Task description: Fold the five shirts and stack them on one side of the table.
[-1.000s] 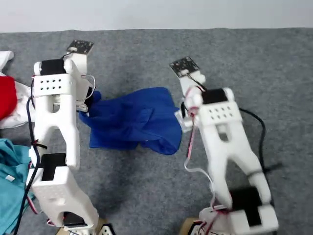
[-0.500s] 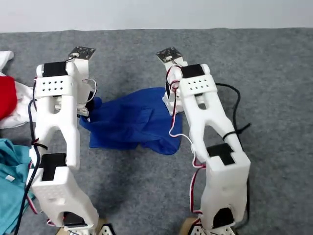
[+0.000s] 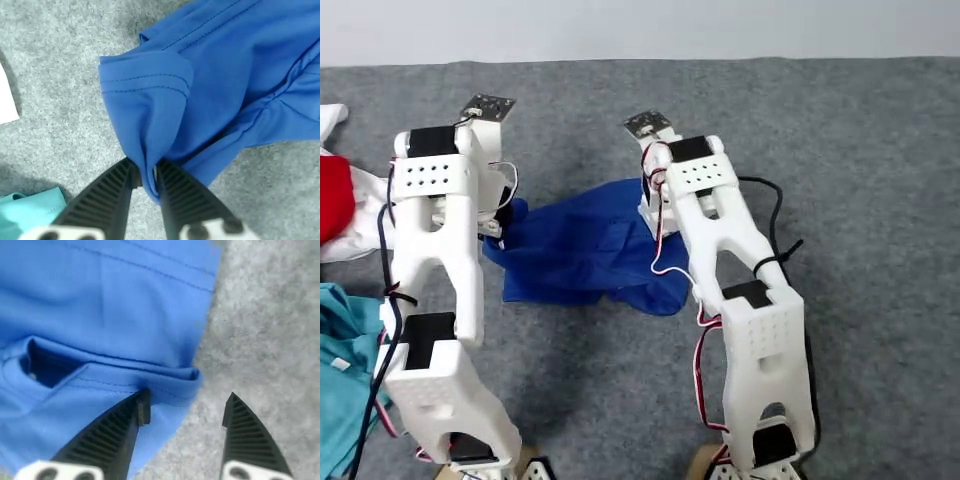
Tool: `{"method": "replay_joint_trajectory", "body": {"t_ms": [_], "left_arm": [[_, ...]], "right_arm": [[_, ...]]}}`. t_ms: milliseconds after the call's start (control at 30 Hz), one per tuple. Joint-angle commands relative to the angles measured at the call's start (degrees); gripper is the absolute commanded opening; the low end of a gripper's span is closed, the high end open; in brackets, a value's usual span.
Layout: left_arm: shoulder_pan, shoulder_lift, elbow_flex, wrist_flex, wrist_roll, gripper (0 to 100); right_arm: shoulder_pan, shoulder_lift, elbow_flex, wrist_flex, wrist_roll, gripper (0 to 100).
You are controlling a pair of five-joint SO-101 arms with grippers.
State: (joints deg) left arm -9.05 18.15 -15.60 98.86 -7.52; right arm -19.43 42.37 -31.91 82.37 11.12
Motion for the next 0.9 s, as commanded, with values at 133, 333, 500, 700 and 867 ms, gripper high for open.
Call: {"method": "replay_joint_trajectory", "body": {"t_ms": [133, 333, 500, 700, 867], "left_arm": [[0.0, -3.4, -0.1, 1.1, 0.4, 0], [0.3, -3.4, -0.1, 1.1, 0.4, 0], [0.3, -3.7, -0.1, 1.1, 0.4, 0], [0.0, -4.1, -1.2, 1.4, 0.5, 0], [0.3, -6.6, -1.5, 1.4, 0.6, 0]], "right_arm": [[-0.4, 0.1, -4.2, -0.8, -0.2, 2.7], [0.0, -0.4, -4.3, 1.3, -0.1, 0.9], [0.0, -5.7, -4.3, 4.4, -0.1, 0.9], [0.0, -16.6, -4.3, 9.5, 2.4, 0.9], [0.9, -23.9, -4.2, 13.1, 5.1, 0.9]]}}
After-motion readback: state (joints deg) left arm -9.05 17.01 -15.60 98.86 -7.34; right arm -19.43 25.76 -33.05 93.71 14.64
